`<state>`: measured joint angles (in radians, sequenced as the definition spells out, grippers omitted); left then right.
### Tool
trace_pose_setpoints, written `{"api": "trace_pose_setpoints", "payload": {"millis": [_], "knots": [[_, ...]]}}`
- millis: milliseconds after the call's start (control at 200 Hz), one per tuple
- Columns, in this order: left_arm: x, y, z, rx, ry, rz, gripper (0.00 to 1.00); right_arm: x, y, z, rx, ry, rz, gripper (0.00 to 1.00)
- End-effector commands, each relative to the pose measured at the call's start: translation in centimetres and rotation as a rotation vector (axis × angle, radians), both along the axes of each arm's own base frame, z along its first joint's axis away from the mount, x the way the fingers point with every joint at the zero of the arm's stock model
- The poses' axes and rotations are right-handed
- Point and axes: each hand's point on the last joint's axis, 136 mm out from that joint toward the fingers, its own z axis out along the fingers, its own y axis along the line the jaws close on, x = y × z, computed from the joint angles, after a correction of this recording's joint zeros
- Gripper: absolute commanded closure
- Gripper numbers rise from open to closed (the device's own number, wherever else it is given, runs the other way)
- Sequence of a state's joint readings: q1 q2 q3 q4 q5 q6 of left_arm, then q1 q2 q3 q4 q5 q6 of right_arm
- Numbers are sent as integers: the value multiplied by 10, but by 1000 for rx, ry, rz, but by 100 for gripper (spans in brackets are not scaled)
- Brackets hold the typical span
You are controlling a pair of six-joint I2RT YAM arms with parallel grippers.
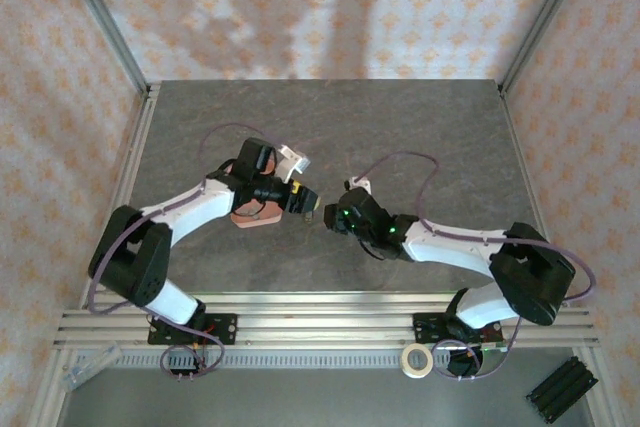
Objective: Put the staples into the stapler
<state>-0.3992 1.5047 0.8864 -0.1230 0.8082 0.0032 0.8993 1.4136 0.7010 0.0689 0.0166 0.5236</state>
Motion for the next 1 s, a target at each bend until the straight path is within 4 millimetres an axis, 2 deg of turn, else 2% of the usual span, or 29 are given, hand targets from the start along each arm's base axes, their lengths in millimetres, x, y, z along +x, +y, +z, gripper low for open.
{"api": "trace_pose_setpoints", "payload": {"millis": [0, 55, 145, 280, 430, 525, 656, 841, 996], "knots": [[6, 22, 7, 43, -54, 128, 28, 13, 19, 18, 68, -13, 4, 51], [9, 35, 11, 54, -79, 198, 28, 17, 27, 19, 95, 5, 11, 51], [11, 64, 12, 107, -125, 343, 27, 26, 29, 15, 127, 37, -44, 52], [4, 104, 12, 181, -198, 522, 25, 41, 36, 14, 224, 81, -63, 51], [-5, 135, 11, 202, -242, 665, 23, 48, 49, 5, 243, 141, -35, 51], [-9, 145, 9, 205, -250, 708, 22, 50, 57, -2, 241, 168, -26, 51], [-10, 148, 7, 206, -249, 721, 21, 54, 64, -10, 228, 191, -22, 52], [-8, 146, 4, 202, -239, 712, 21, 58, 67, -13, 207, 200, -17, 53], [-6, 145, 4, 194, -240, 711, 21, 54, 66, -24, 181, 232, -12, 58]]}}
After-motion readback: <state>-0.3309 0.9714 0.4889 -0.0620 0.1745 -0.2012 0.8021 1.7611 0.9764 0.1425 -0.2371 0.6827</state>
